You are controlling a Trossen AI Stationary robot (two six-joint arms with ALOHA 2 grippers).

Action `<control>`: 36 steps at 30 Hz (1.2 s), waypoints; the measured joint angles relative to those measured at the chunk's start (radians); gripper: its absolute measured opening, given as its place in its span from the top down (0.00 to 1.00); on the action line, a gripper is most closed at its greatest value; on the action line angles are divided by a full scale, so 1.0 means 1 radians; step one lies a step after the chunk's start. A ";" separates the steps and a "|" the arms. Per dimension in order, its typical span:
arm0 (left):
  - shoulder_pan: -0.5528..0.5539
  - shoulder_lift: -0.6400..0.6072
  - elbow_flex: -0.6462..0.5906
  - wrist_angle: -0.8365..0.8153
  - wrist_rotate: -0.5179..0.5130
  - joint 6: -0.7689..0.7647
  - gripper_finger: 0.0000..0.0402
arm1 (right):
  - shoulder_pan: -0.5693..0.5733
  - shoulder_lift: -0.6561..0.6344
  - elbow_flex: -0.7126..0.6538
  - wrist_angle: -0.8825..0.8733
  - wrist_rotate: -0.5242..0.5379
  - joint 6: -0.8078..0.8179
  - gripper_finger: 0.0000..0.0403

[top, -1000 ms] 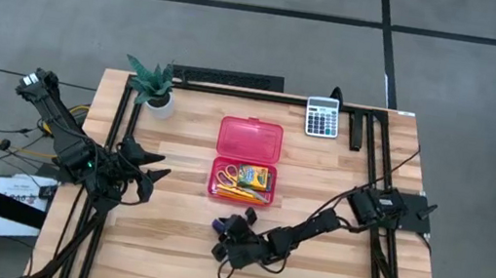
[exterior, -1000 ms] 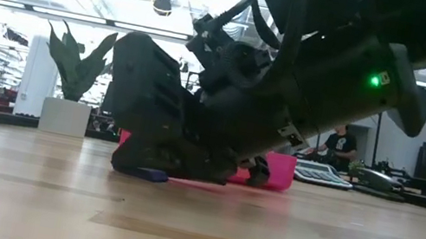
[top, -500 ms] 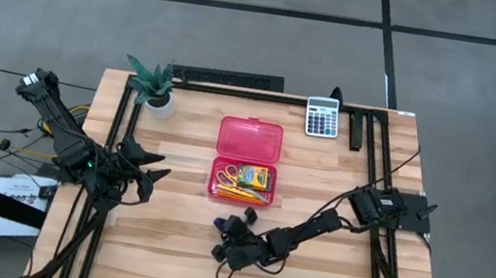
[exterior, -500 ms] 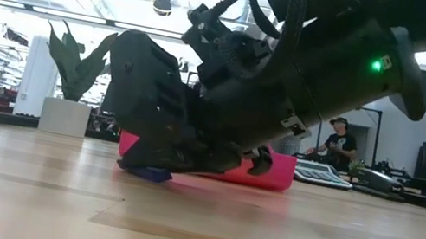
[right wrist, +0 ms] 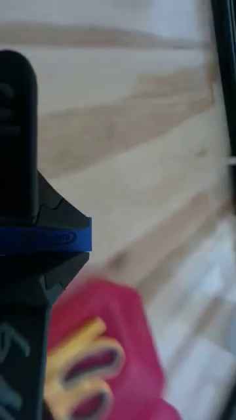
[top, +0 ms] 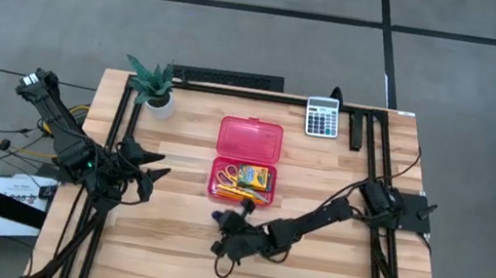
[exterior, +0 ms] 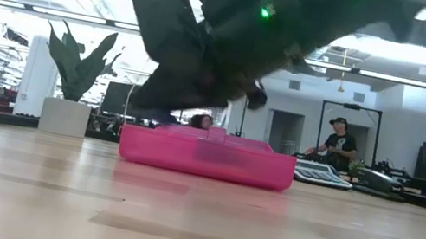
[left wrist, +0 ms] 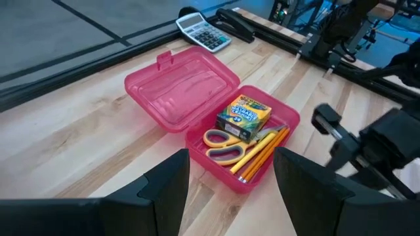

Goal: Pack school essentials
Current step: Put the eraser into the supply box

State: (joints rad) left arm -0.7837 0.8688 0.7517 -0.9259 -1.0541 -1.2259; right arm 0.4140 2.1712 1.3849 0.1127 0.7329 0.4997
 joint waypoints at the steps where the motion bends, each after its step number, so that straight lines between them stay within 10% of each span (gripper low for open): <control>1: 0.000 0.000 0.000 0.000 -0.001 0.000 0.48 | -0.008 -0.011 0.000 -0.004 0.001 -0.027 0.90; 18: 0.000 0.000 0.000 0.000 -0.008 0.000 0.48 | -0.223 -0.104 -0.050 -0.005 -0.161 -0.220 0.96; 27: 0.000 0.000 0.000 0.000 -0.007 0.000 0.48 | -0.203 -0.181 -0.099 0.083 -0.503 -0.243 0.98; 36: 0.000 0.000 0.000 0.000 -0.005 0.006 0.48 | -0.027 -0.329 -0.138 -0.069 -0.314 -0.207 0.98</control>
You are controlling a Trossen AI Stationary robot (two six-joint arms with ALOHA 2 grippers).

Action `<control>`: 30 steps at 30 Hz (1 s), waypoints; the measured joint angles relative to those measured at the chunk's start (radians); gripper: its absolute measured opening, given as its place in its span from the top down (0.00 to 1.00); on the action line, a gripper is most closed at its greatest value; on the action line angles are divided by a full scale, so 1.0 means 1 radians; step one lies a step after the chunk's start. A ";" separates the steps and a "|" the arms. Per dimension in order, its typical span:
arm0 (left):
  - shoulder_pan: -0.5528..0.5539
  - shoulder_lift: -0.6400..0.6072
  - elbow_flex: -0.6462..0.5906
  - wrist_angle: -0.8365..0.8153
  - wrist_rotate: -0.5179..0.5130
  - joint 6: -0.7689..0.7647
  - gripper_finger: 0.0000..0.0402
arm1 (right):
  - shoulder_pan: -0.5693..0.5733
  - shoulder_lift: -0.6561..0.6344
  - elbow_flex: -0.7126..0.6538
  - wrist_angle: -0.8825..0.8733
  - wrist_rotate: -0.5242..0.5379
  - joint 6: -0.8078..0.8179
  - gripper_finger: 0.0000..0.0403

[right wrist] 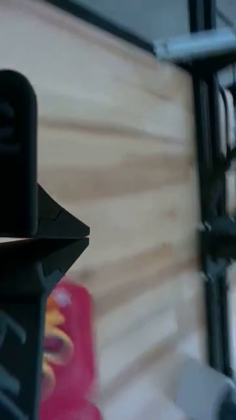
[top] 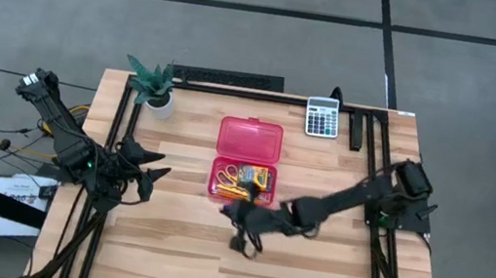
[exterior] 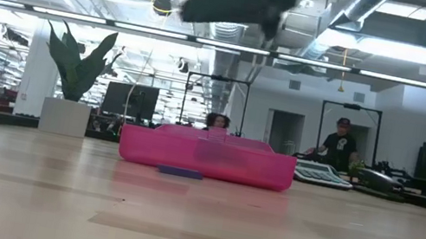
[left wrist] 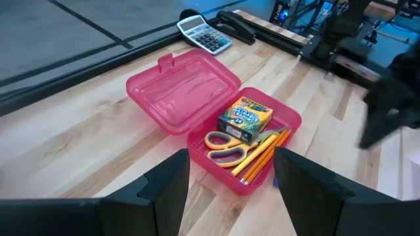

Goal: Pack school essentials
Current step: Put the eraser into the supply box

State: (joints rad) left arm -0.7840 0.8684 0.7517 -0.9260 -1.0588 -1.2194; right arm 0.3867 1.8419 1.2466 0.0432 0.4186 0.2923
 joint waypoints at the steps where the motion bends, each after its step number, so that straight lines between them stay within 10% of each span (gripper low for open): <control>1: 0.000 0.000 0.000 0.000 0.000 0.000 0.48 | 0.024 -0.010 -0.035 0.030 0.001 0.030 0.98; 11: 0.000 0.001 -0.002 -0.001 -0.001 -0.010 0.48 | 0.148 0.030 -0.303 0.220 0.189 0.401 0.94; 30: 0.000 0.002 -0.003 -0.004 0.004 -0.023 0.48 | -0.027 0.192 -0.290 0.387 0.151 0.301 0.39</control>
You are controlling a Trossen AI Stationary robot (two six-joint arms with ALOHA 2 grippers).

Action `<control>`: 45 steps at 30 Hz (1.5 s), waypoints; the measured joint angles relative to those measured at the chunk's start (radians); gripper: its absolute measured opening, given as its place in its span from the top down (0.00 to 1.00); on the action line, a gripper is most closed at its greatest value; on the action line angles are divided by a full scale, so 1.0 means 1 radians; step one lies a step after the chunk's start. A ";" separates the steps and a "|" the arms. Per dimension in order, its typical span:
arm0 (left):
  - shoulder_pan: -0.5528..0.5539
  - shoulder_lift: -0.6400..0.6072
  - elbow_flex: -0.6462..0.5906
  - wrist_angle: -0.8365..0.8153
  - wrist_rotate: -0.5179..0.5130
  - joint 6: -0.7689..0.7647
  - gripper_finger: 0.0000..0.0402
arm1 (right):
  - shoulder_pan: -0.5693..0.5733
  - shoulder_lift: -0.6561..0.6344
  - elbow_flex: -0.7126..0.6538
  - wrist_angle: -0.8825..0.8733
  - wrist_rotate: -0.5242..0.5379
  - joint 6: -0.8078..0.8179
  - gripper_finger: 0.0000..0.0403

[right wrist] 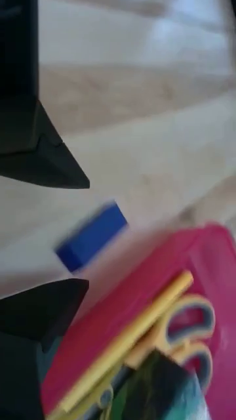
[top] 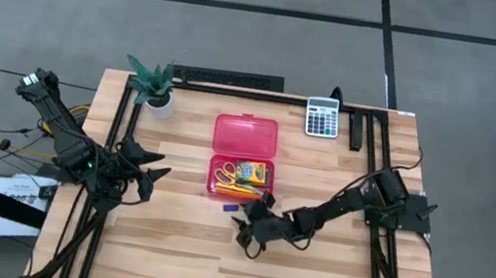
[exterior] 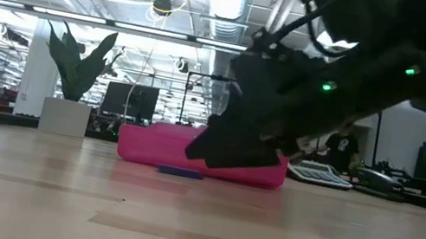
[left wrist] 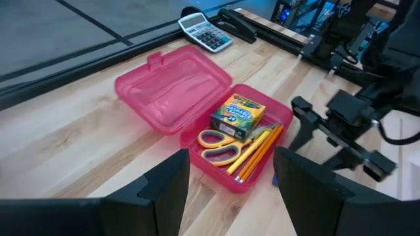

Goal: Pack school essentials
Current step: Put the eraser into the supply box

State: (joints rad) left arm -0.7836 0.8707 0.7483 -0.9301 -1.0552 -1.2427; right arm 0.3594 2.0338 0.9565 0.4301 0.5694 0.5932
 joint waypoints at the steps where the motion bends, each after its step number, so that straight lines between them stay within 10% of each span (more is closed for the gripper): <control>1: 0.000 0.000 0.000 0.000 0.000 0.000 0.48 | -0.009 0.000 0.000 0.000 -0.005 -0.005 0.39; 45: 0.000 0.000 0.000 -0.007 -0.007 0.016 0.48 | -0.017 0.104 0.095 0.001 -0.128 -0.059 0.52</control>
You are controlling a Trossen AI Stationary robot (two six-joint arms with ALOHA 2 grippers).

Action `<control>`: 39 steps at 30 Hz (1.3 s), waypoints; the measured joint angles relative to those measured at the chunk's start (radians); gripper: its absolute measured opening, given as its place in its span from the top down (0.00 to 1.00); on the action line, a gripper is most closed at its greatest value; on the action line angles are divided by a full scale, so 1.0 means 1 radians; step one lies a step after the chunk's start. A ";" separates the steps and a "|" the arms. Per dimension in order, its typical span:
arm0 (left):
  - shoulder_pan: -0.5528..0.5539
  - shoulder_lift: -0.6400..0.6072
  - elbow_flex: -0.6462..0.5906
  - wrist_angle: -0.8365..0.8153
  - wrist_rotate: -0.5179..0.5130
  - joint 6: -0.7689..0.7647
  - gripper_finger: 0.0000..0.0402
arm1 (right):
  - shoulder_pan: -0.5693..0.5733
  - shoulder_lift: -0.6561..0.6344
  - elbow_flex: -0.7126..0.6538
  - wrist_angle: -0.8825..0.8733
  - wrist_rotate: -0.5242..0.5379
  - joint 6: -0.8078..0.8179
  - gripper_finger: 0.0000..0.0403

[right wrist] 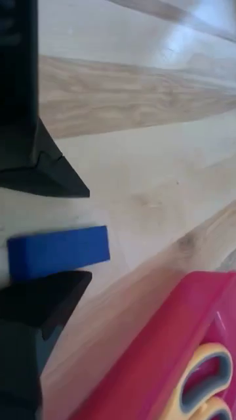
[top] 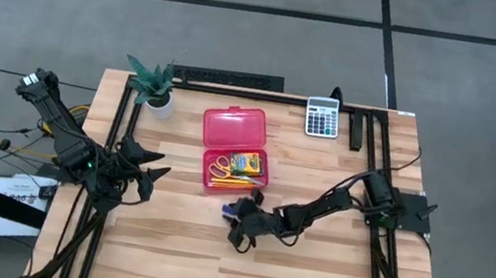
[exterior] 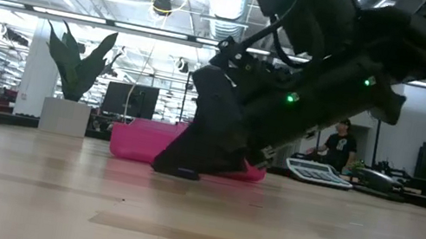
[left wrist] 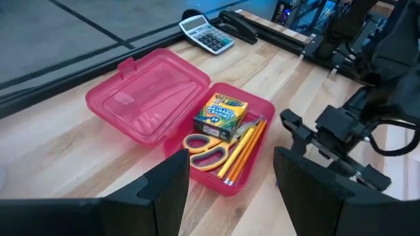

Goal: Pack school essentials
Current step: Put the eraser into the supply box

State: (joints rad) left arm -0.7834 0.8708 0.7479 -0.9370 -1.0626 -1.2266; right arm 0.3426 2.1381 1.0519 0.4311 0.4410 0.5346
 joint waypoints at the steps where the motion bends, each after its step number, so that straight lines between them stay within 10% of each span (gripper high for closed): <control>1: 0.000 0.000 0.000 0.000 0.000 0.000 0.48 | 0.004 -0.001 0.001 -0.015 0.005 0.014 0.55; 14: 0.000 0.000 0.000 -0.001 0.004 0.000 0.48 | 0.020 0.002 -0.002 -0.039 0.020 0.082 0.94; 39: 0.000 0.000 0.000 0.002 -0.022 0.000 0.48 | 0.045 -0.144 0.000 -0.030 -0.046 0.027 0.90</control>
State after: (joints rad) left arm -0.7834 0.8707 0.7479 -0.9349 -1.0845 -1.2265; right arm 0.3880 1.9944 1.0515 0.4013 0.3954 0.5621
